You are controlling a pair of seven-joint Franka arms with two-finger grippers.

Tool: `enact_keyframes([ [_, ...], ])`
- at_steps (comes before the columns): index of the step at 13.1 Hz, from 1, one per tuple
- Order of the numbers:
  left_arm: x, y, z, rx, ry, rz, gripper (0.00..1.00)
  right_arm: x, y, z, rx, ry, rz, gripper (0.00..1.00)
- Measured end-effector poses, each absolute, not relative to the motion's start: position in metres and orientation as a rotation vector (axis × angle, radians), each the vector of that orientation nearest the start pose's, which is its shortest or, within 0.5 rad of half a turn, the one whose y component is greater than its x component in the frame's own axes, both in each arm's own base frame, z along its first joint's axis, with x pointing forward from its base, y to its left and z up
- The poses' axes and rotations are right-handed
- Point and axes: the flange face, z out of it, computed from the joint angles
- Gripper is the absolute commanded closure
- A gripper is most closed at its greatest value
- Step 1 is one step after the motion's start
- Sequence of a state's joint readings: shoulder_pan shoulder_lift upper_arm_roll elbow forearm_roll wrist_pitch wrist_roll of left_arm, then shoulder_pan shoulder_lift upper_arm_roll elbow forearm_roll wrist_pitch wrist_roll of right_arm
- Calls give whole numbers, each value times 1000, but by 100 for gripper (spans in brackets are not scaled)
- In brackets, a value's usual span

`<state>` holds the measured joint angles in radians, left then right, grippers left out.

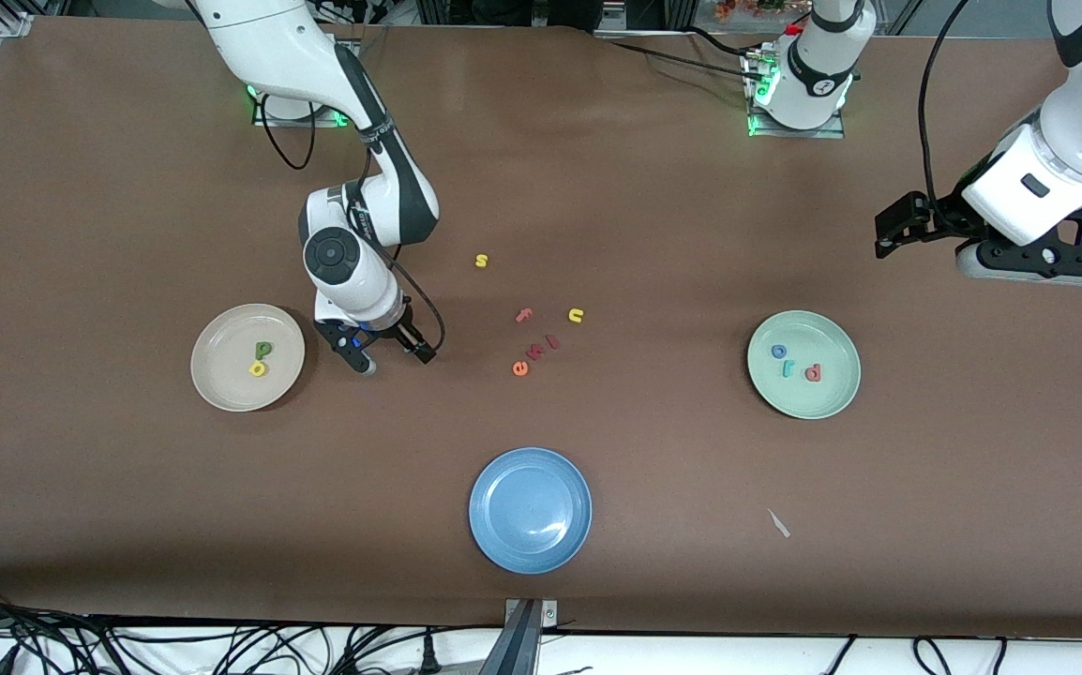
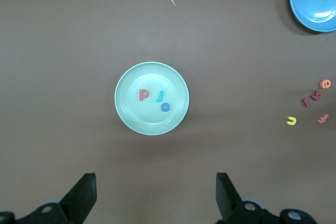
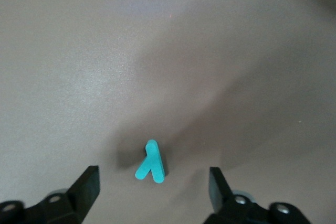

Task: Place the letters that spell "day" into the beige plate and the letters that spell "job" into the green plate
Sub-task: 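Lift the left gripper away while the right gripper grasps the cyan y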

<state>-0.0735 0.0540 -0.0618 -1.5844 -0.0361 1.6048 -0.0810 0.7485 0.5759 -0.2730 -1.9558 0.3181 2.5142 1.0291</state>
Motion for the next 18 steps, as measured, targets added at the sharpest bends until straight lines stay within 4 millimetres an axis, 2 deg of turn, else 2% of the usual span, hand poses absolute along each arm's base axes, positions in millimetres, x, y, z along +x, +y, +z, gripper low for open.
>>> enact_keyframes([
  [3, 566, -75, 590, -3173, 140, 76, 0, 548, 284, 183, -2874, 1169, 22, 17],
  [8, 567, -68, 591, -3172, 139, 66, 0, 545, 288, 178, -2873, 1167, 32, 34],
  [11, 570, -60, 594, -3174, 120, 54, 0, 544, 289, 178, -2873, 1165, 33, 40],
  [18, 572, -56, 596, -3175, 110, 46, 0, 545, 287, 178, -2870, 1168, 31, 50],
])
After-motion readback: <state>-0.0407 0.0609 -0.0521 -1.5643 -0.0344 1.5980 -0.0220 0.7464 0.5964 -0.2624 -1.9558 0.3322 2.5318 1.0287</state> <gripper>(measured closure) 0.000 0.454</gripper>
